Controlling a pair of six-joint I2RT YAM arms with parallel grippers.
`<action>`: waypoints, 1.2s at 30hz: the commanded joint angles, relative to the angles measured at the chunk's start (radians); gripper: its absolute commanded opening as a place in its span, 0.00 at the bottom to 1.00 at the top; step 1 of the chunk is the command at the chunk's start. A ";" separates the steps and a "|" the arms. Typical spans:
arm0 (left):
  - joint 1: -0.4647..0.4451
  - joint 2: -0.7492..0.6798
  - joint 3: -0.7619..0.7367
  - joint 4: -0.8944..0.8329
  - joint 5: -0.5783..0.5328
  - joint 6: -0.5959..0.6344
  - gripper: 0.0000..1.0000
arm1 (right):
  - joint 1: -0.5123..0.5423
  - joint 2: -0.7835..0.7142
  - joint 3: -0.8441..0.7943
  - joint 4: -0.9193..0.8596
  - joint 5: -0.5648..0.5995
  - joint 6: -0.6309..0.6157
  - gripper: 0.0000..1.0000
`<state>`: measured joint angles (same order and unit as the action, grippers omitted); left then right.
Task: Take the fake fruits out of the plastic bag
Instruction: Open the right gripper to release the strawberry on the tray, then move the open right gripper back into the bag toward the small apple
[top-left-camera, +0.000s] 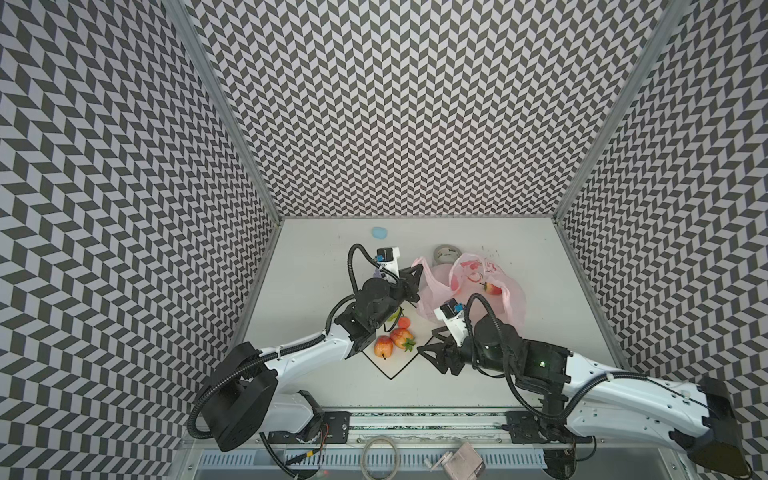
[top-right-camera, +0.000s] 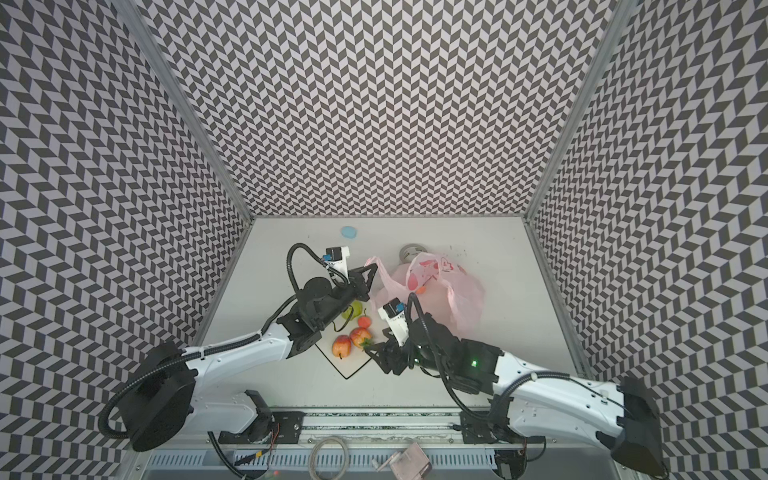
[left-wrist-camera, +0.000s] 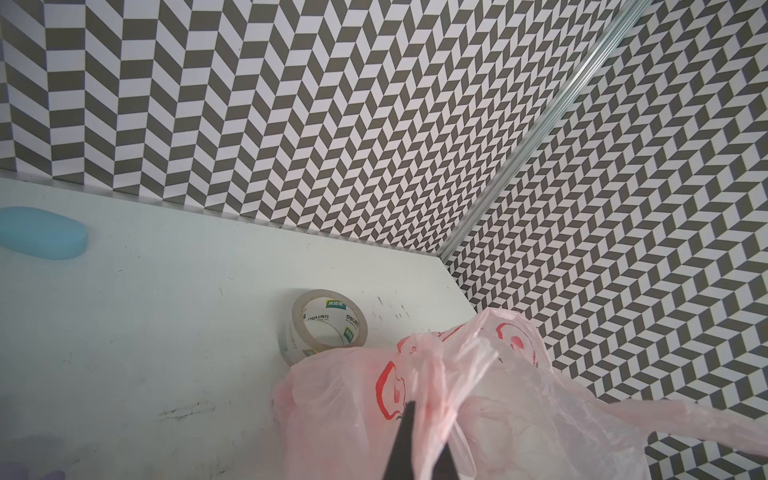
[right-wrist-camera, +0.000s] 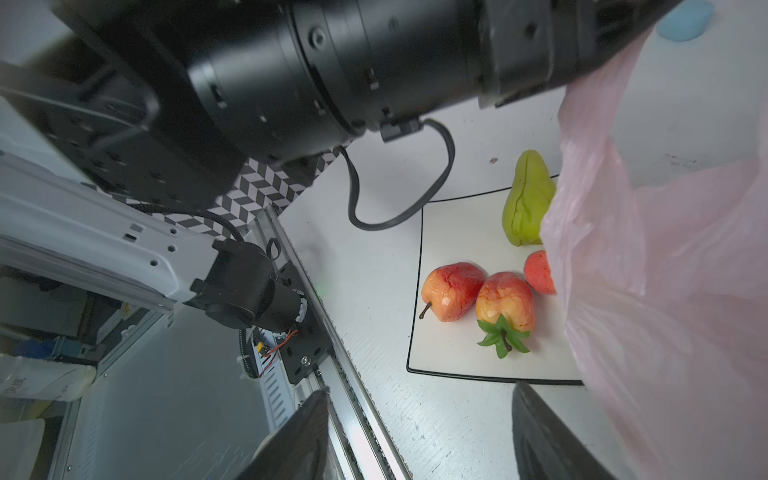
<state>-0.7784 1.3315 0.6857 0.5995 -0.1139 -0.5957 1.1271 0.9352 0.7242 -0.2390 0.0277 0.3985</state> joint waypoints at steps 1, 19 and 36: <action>-0.004 -0.018 -0.003 0.026 0.000 -0.003 0.00 | -0.005 -0.032 0.103 -0.123 0.150 0.027 0.63; -0.021 -0.044 -0.008 0.011 -0.025 -0.022 0.00 | -0.214 0.345 0.252 -0.333 0.508 0.446 0.47; -0.026 -0.051 -0.010 0.007 -0.001 -0.019 0.00 | -0.499 0.581 0.164 0.066 0.265 0.452 0.60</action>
<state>-0.7990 1.2980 0.6807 0.5983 -0.1219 -0.6037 0.6552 1.4773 0.8967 -0.2874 0.3382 0.8295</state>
